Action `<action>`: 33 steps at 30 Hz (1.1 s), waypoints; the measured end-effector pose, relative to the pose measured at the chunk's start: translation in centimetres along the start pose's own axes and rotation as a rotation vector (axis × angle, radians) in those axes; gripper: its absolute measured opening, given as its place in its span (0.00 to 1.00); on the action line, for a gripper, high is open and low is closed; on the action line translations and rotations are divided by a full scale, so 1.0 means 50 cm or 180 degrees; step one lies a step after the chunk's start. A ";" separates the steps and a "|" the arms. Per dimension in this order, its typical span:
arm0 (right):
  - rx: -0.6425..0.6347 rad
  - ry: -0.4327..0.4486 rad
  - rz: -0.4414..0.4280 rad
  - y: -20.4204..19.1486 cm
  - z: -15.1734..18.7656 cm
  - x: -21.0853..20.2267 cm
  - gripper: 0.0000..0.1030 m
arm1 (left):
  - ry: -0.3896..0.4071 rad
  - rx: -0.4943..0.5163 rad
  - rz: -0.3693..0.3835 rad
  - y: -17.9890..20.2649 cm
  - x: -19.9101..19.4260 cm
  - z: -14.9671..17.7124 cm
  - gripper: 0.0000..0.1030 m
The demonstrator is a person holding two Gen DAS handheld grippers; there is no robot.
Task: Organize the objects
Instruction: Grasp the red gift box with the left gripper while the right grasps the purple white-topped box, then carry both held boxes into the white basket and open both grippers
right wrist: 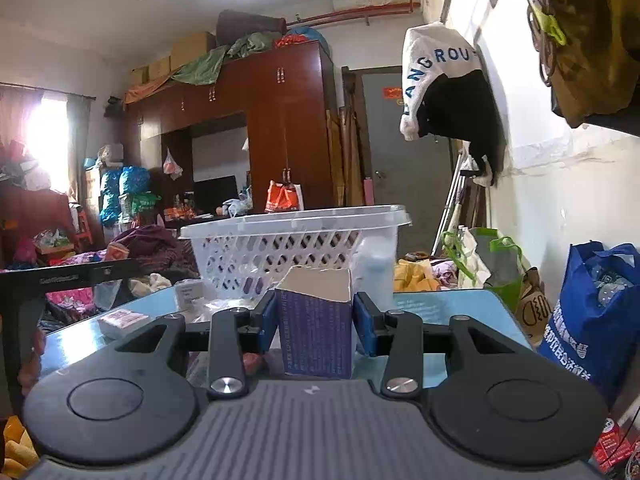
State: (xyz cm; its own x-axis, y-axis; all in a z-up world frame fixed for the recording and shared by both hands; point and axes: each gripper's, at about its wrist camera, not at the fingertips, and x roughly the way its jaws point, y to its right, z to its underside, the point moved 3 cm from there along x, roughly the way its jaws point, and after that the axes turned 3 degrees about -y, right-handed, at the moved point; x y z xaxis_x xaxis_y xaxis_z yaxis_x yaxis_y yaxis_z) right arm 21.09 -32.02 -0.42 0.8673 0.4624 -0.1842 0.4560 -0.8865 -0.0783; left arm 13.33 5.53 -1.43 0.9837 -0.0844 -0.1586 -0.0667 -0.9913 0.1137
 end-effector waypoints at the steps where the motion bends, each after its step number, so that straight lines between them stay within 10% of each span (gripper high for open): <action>1: 0.0009 0.0008 -0.0005 0.002 -0.004 -0.001 0.43 | 0.0005 0.0005 0.0019 0.003 -0.002 -0.003 0.70; 20: -0.0445 0.0068 0.0018 -0.027 -0.166 0.085 0.43 | 0.0056 0.0027 0.0285 0.024 0.054 -0.163 0.70; 33: -0.0335 -0.0335 0.0125 0.004 -0.213 0.295 0.43 | -0.0607 0.0024 0.0215 0.050 0.267 -0.216 0.70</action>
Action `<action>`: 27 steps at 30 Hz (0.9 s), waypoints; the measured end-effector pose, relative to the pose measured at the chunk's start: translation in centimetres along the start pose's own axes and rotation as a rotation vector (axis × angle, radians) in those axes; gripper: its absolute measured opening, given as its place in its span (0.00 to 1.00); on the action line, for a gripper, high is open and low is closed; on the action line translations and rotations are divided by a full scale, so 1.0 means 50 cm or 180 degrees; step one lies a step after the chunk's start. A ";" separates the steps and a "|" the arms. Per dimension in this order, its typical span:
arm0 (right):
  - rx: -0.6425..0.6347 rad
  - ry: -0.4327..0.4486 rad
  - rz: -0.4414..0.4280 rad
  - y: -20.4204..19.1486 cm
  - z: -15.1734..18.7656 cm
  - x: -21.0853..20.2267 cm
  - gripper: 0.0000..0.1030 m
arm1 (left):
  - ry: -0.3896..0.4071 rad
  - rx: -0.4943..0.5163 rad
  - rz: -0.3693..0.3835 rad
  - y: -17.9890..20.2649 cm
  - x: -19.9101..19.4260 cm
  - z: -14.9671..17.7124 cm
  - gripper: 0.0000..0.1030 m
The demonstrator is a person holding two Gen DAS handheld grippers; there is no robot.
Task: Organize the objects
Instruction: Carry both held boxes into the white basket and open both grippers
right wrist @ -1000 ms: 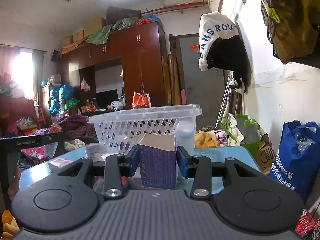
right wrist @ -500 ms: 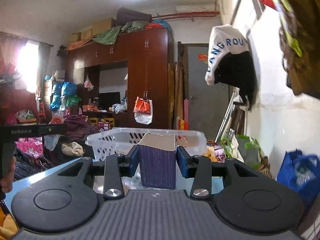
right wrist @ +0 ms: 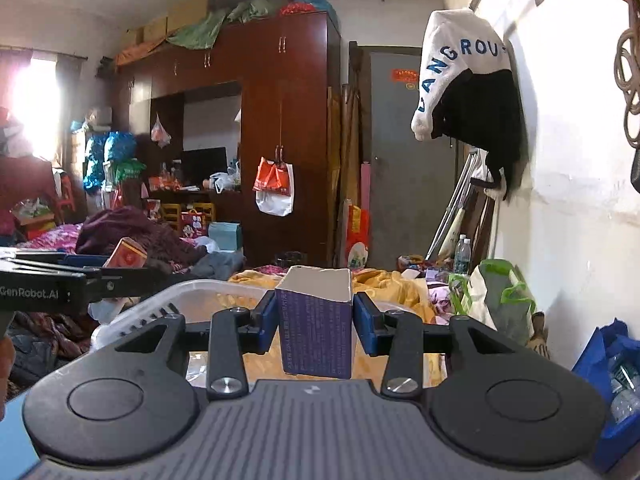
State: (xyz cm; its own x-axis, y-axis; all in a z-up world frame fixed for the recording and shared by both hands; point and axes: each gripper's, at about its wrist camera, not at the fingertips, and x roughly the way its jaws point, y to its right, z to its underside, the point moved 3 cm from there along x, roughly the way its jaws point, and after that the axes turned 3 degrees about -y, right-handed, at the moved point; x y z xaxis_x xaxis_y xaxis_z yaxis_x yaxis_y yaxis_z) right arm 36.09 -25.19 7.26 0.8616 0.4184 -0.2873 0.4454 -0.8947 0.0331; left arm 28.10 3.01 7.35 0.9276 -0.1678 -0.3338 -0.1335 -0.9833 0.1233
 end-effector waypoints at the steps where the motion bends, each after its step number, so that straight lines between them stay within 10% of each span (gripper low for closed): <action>1: 0.0010 0.0009 -0.0023 -0.001 0.002 0.000 0.43 | -0.0014 -0.0020 -0.0003 -0.002 0.007 -0.001 0.70; 5: 0.0004 -0.0019 -0.0020 -0.001 0.003 0.012 0.51 | 0.0030 0.0079 -0.0129 0.005 0.040 -0.005 0.78; 9: 0.0049 0.0074 0.0057 0.000 0.008 -0.016 0.95 | -0.0225 -0.0022 -0.0264 -0.009 0.064 0.011 0.86; 13: 0.0181 0.0275 0.0071 0.001 0.049 -0.108 1.00 | -0.0043 -0.0121 0.0005 -0.033 -0.029 0.046 0.86; 20: 0.0405 -0.0034 0.0040 0.010 0.189 -0.189 1.00 | 0.0047 -0.0034 -0.0232 -0.090 -0.201 0.177 0.96; 27: 0.0563 -0.0264 -0.0105 0.012 0.228 -0.178 1.00 | -0.0389 -0.0332 -0.0280 -0.162 -0.190 0.242 0.96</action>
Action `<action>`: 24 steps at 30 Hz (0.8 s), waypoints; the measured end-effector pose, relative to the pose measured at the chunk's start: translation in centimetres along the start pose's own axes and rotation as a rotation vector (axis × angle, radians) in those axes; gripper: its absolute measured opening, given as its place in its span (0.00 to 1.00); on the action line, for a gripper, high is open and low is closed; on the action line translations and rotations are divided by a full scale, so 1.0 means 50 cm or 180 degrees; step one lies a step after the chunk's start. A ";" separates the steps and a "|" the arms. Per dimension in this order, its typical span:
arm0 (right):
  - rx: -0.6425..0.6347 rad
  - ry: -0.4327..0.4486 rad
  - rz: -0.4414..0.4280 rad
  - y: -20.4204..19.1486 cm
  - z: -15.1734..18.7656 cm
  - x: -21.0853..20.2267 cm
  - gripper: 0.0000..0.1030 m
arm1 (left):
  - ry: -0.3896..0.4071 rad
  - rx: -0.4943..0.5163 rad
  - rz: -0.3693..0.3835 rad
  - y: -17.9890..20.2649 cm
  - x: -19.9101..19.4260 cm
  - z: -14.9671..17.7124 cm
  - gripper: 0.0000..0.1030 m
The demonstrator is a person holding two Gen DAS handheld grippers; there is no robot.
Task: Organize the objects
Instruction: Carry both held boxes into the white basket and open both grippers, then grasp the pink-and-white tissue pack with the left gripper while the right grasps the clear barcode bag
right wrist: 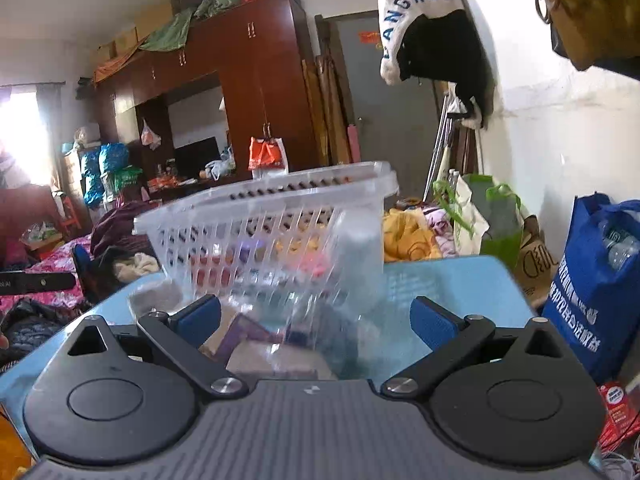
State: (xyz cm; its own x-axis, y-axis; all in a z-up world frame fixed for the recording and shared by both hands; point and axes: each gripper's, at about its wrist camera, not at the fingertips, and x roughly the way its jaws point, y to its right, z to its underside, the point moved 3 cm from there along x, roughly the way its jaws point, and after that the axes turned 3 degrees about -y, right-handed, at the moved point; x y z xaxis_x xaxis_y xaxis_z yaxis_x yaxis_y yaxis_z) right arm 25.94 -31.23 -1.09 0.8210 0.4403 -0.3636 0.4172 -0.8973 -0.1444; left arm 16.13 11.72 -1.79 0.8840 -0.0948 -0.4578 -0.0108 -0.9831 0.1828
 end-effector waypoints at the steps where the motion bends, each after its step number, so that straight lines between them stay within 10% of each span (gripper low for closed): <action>1: -0.0014 -0.0020 0.0009 -0.003 0.005 0.004 1.00 | -0.0059 0.0002 0.0000 -0.003 0.006 0.007 0.96; 17: -0.0111 -0.0084 0.0177 -0.018 0.024 0.018 1.00 | -0.0370 0.0277 -0.0128 0.004 0.053 0.041 0.96; 24: -0.0104 -0.0239 0.0251 -0.042 -0.005 0.052 0.77 | -0.0421 0.0296 -0.0065 0.009 0.060 0.045 0.95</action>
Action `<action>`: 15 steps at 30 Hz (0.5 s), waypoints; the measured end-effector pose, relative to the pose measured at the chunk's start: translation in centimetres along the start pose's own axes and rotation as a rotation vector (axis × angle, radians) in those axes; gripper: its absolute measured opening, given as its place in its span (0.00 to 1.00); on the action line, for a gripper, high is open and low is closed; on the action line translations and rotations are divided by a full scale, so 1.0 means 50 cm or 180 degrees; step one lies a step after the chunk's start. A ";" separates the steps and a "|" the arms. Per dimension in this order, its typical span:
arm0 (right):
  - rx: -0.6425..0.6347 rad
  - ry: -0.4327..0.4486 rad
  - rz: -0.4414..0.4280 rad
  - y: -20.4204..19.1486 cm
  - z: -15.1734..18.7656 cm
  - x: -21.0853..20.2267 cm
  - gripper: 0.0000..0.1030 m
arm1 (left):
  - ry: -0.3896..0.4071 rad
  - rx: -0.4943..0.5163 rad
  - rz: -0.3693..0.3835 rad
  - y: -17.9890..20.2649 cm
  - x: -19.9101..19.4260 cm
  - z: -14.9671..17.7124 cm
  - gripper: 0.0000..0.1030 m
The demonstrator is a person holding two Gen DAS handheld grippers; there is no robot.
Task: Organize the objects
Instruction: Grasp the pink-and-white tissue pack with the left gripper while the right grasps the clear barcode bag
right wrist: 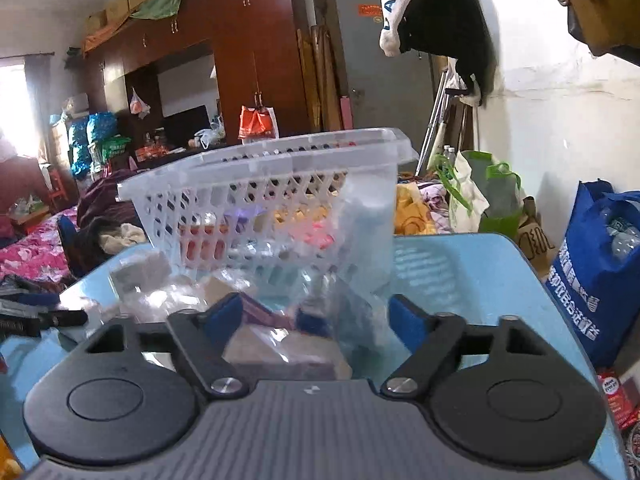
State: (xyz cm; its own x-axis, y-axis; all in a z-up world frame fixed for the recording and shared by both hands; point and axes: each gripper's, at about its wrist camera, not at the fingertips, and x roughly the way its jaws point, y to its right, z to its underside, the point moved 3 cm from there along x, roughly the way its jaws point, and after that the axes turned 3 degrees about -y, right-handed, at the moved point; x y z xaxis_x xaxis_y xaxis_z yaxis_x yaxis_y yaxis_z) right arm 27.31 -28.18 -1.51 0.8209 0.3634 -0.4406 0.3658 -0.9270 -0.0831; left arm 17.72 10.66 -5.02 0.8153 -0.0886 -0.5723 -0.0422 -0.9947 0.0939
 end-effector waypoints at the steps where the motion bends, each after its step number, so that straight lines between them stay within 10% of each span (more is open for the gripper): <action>1: -0.0033 0.0002 0.0063 -0.003 -0.003 0.002 0.77 | -0.0003 -0.0005 0.0008 -0.001 0.000 0.000 0.95; 10: -0.0060 -0.0090 0.0199 0.007 -0.013 0.024 0.71 | -0.0158 0.0080 -0.0045 0.009 0.015 -0.001 0.95; 15: -0.0032 -0.0165 0.0108 0.012 0.001 0.037 0.48 | -0.0184 0.0151 -0.0101 0.017 0.016 -0.001 0.86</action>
State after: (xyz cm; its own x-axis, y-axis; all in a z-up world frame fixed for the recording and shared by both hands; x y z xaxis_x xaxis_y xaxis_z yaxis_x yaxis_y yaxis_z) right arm 29.00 -28.09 -2.43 0.8090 0.3263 -0.4889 0.3429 -0.9376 -0.0584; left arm 18.37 9.74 -5.39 0.7821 -0.0584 -0.6205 -0.0452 -0.9983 0.0370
